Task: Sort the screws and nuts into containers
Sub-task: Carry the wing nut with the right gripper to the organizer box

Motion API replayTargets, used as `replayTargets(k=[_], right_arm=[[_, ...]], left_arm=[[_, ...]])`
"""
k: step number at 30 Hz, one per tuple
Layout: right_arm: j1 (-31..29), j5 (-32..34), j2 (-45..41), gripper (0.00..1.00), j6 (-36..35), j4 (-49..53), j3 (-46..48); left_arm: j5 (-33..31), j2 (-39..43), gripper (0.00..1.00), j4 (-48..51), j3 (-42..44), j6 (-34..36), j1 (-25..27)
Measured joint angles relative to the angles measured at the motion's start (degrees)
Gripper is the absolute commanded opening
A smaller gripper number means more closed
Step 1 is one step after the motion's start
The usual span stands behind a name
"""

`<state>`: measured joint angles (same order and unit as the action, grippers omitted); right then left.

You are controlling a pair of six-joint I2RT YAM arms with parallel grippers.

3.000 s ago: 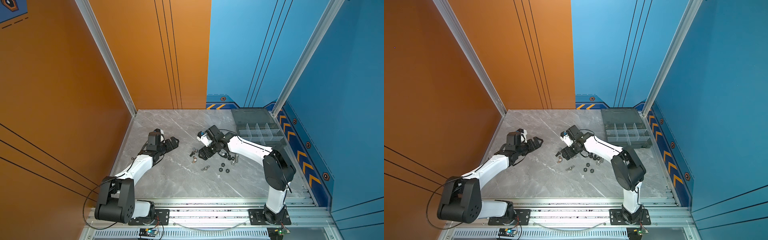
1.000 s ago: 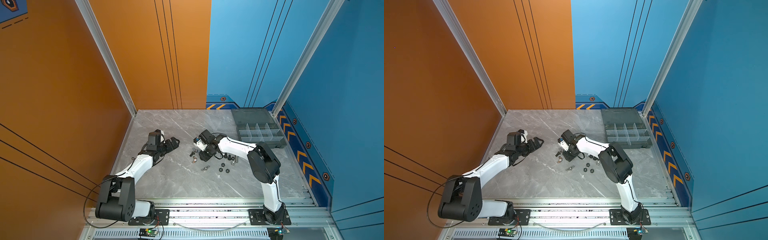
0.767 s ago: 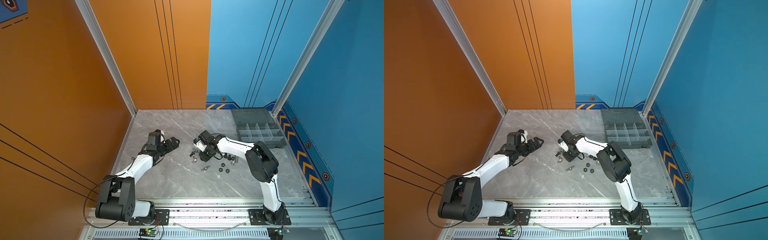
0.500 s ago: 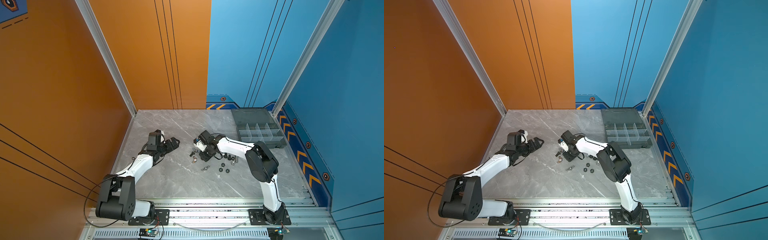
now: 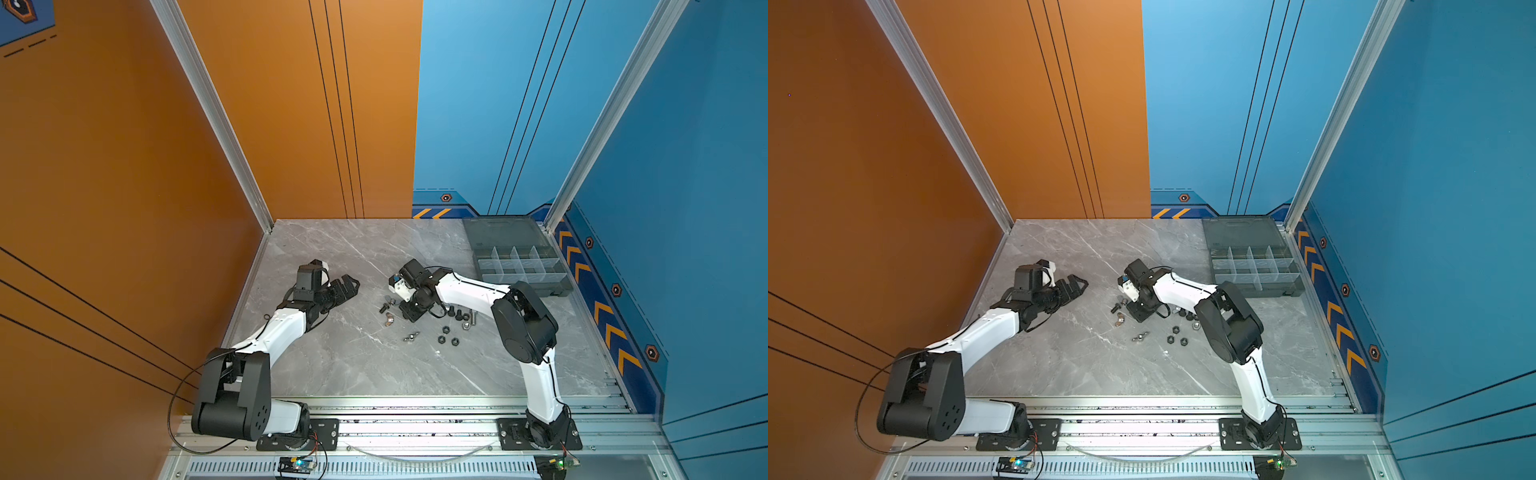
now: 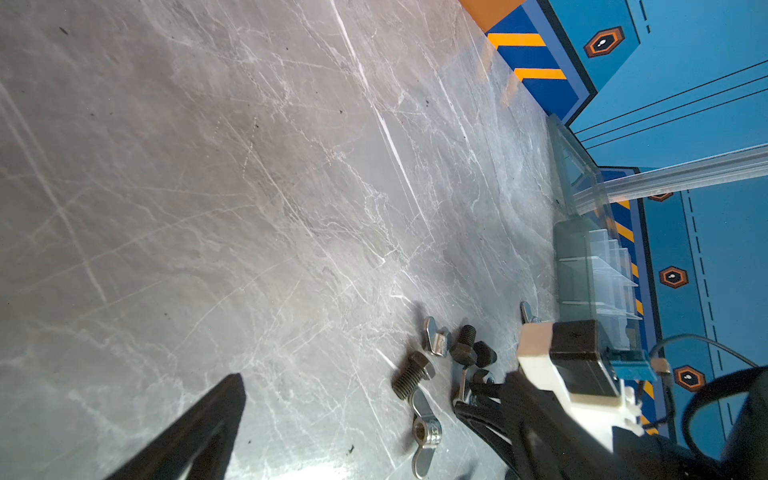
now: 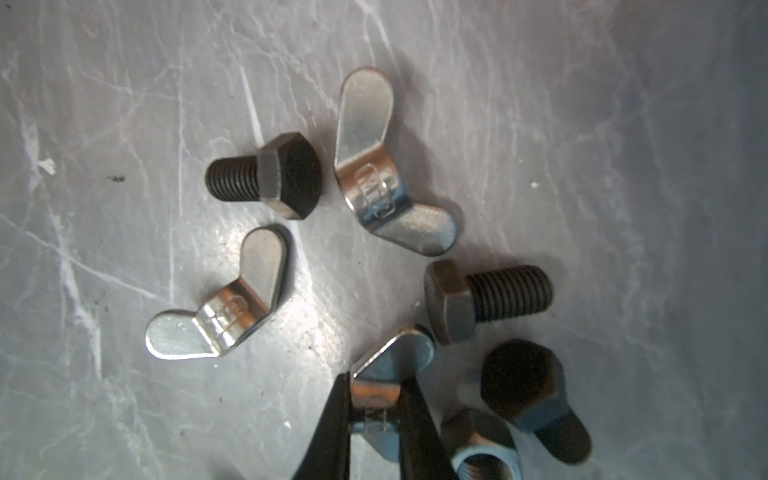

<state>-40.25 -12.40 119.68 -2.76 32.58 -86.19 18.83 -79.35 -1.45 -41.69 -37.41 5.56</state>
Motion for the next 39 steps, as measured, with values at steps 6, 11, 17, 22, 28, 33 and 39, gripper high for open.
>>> replayTargets(k=[6,11,17,22,28,33,39], right_arm=[[3.43,-4.63,-3.63,0.0,0.24,-0.26,0.42],[7.58,-9.2,-11.08,0.0,1.53,-2.01,2.4],[13.57,-11.26,-15.37,0.0,2.36,-3.82,4.44],[20.31,-9.2,-16.24,0.0,3.41,-3.85,5.75],[27.45,-2.91,-16.26,0.0,5.77,-3.82,5.75],[31.32,2.67,-14.91,0.0,6.49,-2.82,3.65],[32.76,7.41,-11.47,0.0,6.43,-2.43,0.59]], left_arm=[[0.76,0.0,0.98,-0.02,0.0,0.0,0.0],[0.98,0.0,0.98,-0.02,0.0,0.0,0.0],[1.18,0.0,0.98,-0.02,0.0,-0.2,0.0],[2.12,0.0,0.98,-0.52,0.0,-0.59,0.02],[2.95,-0.13,0.98,-1.62,-0.02,-1.11,0.42],[3.19,-1.29,0.98,-1.7,-0.35,-1.31,1.16],[3.19,-1.86,0.98,-1.73,-0.46,-1.68,1.9]])
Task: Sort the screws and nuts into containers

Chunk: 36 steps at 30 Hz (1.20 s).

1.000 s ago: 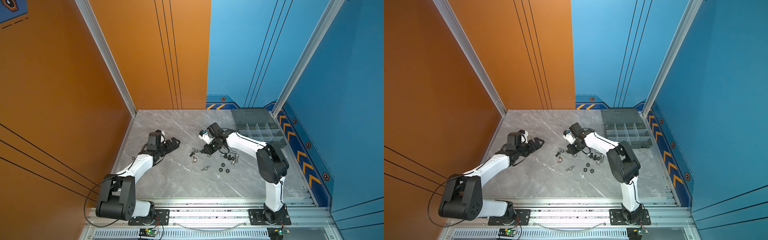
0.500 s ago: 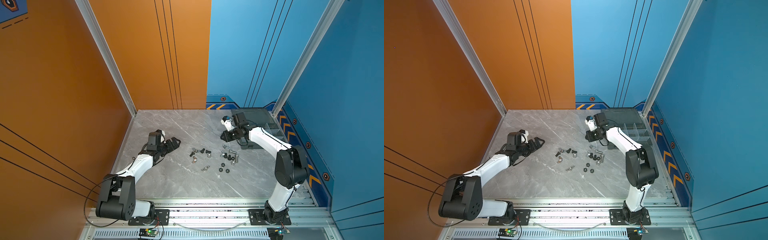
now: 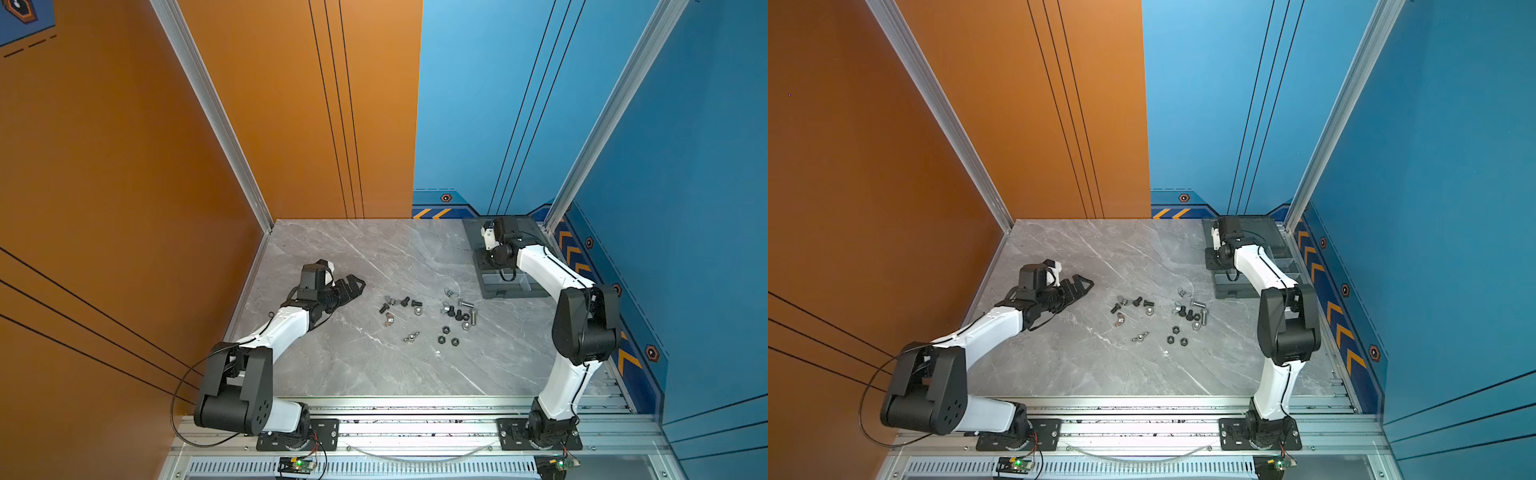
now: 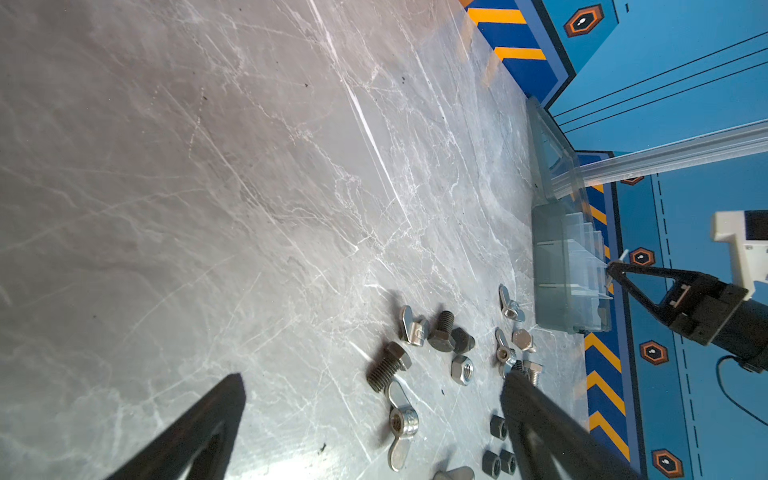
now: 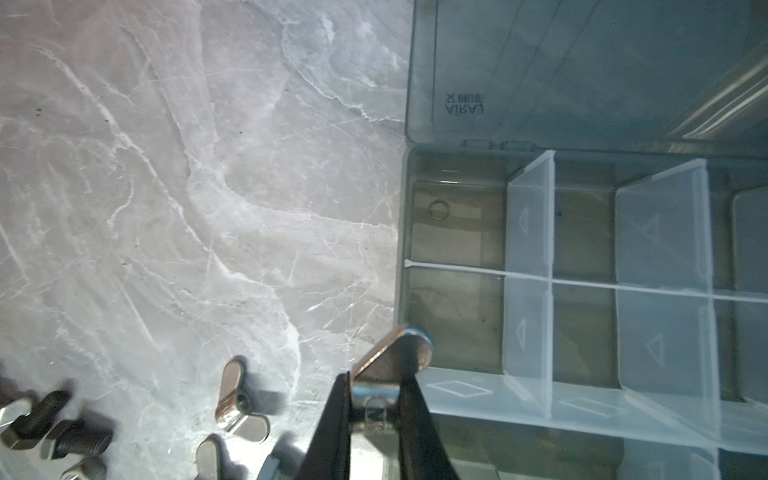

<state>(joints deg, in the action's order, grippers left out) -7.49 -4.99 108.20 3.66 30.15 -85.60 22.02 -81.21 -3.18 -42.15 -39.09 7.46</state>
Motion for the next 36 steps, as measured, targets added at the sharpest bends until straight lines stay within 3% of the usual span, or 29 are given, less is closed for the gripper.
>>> replayTargets(k=[13,29,34,36], right_arm=[[1.31,6.34,4.42,0.0,-1.36,1.51,-3.19],[1.57,6.82,9.25,0.0,-2.36,2.43,-5.05],[1.57,6.82,9.25,0.23,-2.36,2.45,-5.05],[1.57,6.8,9.25,0.27,-2.21,2.45,-5.05]], left_arm=[[0.0,-0.13,0.98,-0.02,-0.72,-0.02,0.15],[-0.02,-1.33,0.98,0.0,-0.85,-0.04,0.81],[-0.02,-1.97,0.98,0.0,-1.36,-0.04,0.87],[-0.02,-2.05,0.98,0.0,-1.55,-0.04,0.9]])
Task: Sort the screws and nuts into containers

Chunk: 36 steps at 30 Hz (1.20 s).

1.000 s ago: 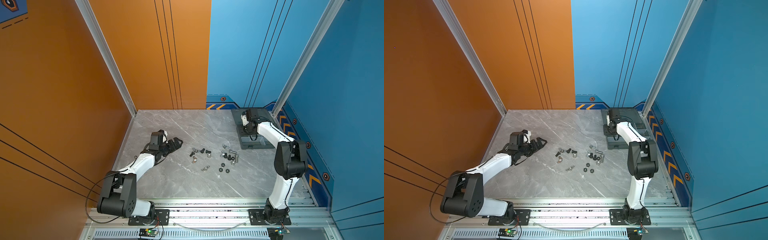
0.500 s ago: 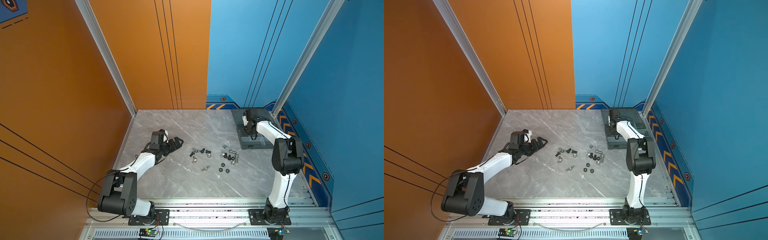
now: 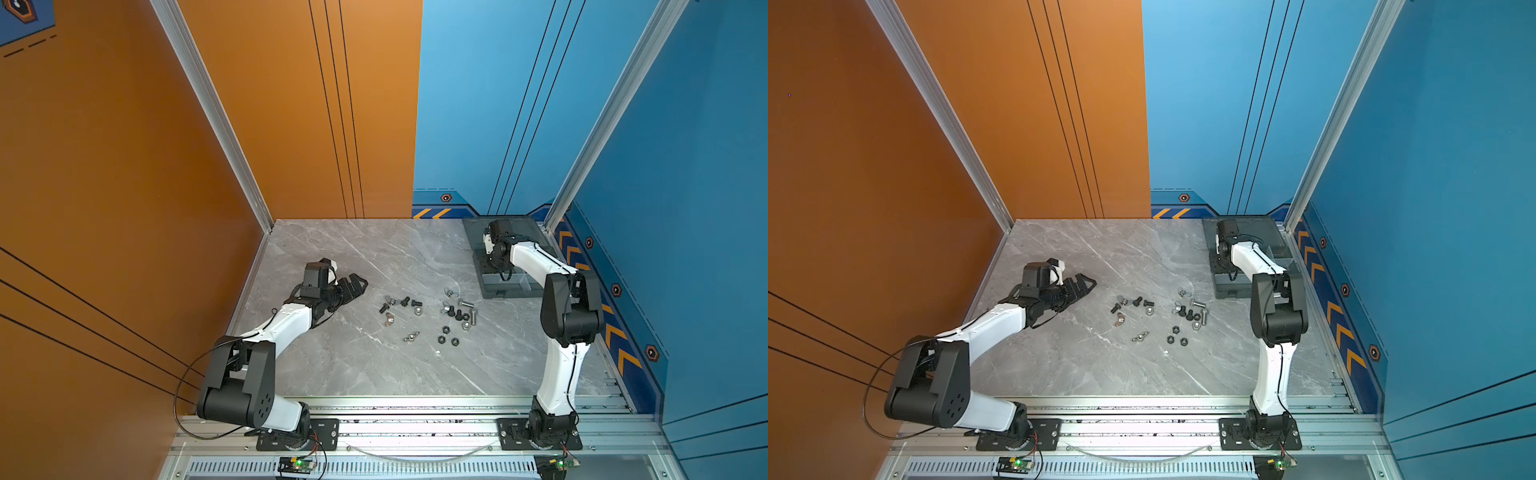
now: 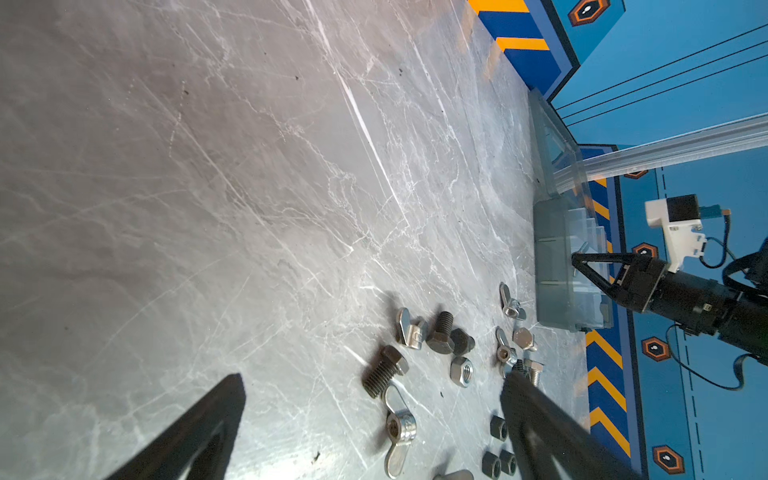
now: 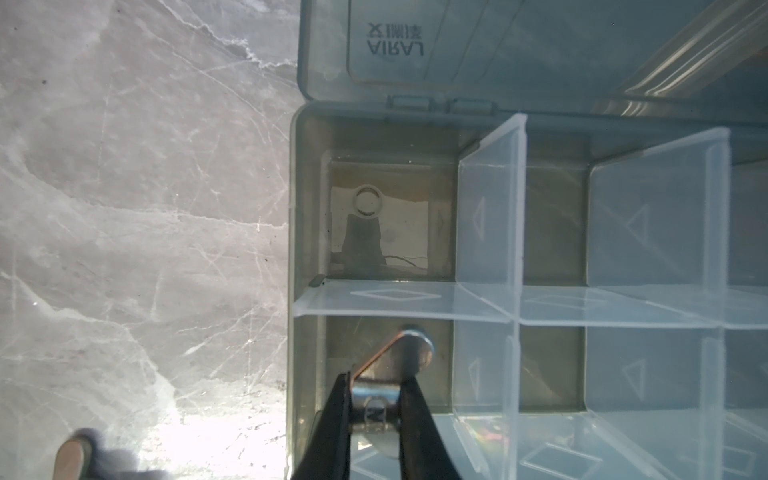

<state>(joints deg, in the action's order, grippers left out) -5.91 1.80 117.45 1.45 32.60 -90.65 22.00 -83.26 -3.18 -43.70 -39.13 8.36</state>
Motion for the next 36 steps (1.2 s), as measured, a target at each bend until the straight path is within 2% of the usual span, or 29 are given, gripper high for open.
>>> replayTargets(k=[3,11,13,19,26,36], right_arm=[[0.0,0.0,0.0,0.35,-0.02,-0.02,0.0],[0.04,-1.01,-0.94,0.45,-0.17,0.04,0.0],[0.04,-2.99,-2.32,0.48,-0.59,-0.04,0.17],[-1.14,-15.39,-11.5,0.61,-4.33,-3.1,4.81],[-8.79,-22.75,-12.98,0.63,-9.2,-5.97,5.38],[-20.28,-25.9,-5.01,0.64,-14.23,-7.3,3.76]], left_arm=[[0.0,0.0,0.98,0.0,-0.11,-0.02,0.15],[0.0,0.0,0.98,0.0,-0.24,-0.22,0.35],[0.04,0.0,0.98,0.0,-0.26,-0.22,0.35],[3.5,0.0,0.98,-3.87,0.07,-3.15,-0.52],[5.77,0.02,0.98,-6.91,1.49,-5.79,-2.12],[7.26,2.6,0.98,-6.88,4.0,-6.01,-4.74]])
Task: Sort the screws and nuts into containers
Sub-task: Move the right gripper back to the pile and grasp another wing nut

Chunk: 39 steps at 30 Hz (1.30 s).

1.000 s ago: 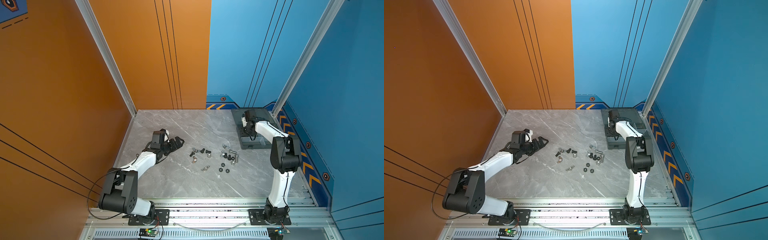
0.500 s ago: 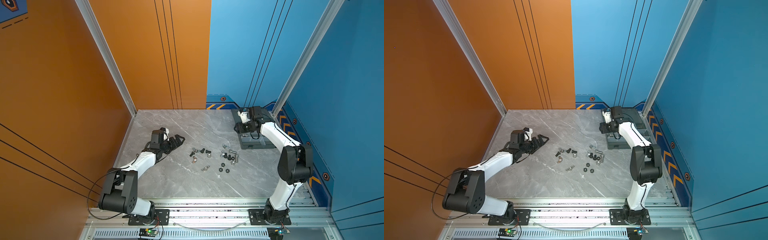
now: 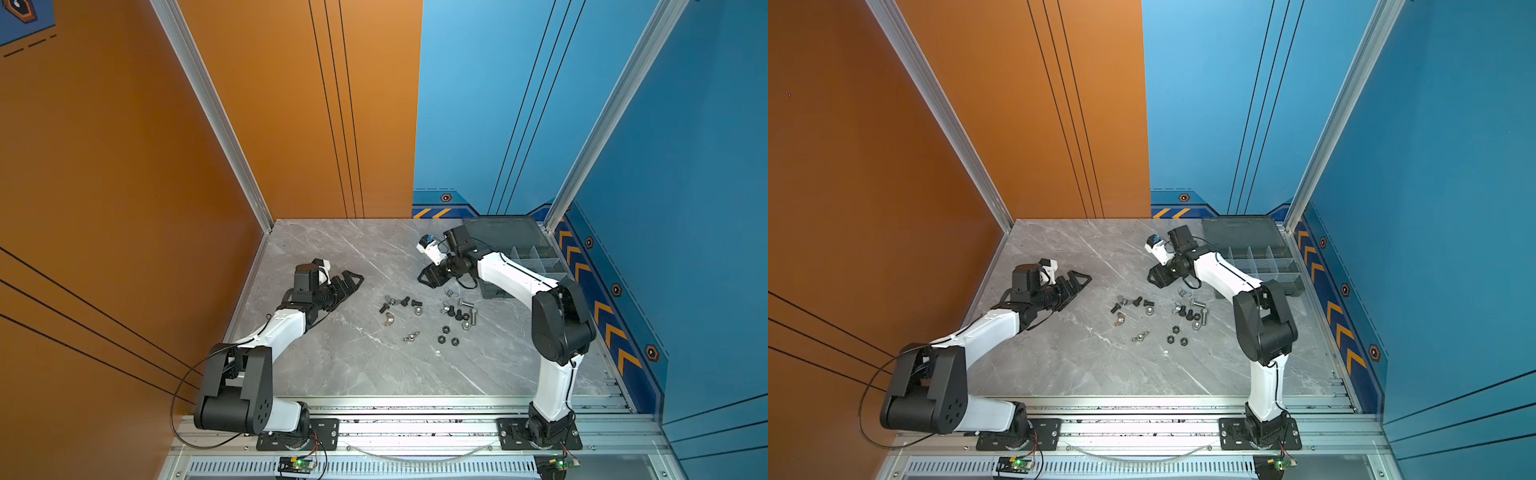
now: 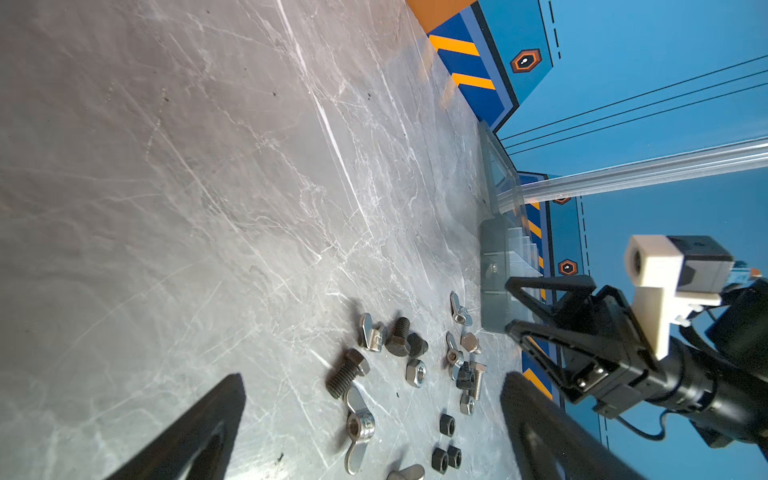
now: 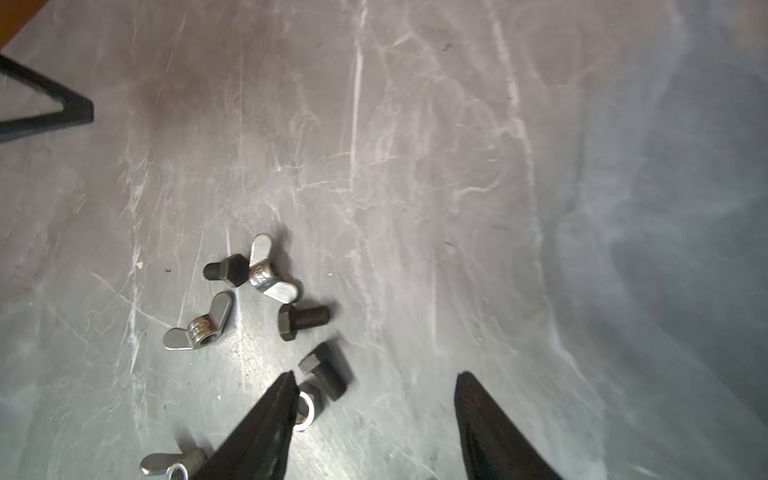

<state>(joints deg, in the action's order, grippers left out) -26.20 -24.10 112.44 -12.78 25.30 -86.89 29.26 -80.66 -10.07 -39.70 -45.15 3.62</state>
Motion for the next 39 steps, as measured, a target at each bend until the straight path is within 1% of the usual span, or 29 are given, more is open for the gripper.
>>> replayTargets(k=[5,13,20,27,35,39], right_arm=[[-4.02,-1.27,4.24,0.64,-2.56,0.11,-3.39],[-7.04,-1.4,8.83,0.62,-4.94,0.85,-8.5],[-9.66,0.13,11.13,0.57,-7.02,3.5,-8.81],[-11.28,2.27,12.79,0.53,-8.31,4.76,-9.7],[-11.5,4.74,14.01,0.5,-8.46,5.77,-10.62],[-11.85,4.94,14.88,0.49,-8.44,5.75,-11.43]], left_arm=[[0.2,0.79,0.98,0.02,1.62,-0.55,-1.2],[0.24,1.16,0.98,-0.02,2.38,-1.44,-1.46],[0.39,1.18,0.97,0.0,2.78,-1.46,-1.46],[0.37,1.18,0.98,0.0,2.93,-1.86,-1.46],[0.39,1.18,0.98,0.0,2.95,-1.86,-1.46],[0.39,1.18,0.98,0.0,2.95,-1.86,-1.46]])
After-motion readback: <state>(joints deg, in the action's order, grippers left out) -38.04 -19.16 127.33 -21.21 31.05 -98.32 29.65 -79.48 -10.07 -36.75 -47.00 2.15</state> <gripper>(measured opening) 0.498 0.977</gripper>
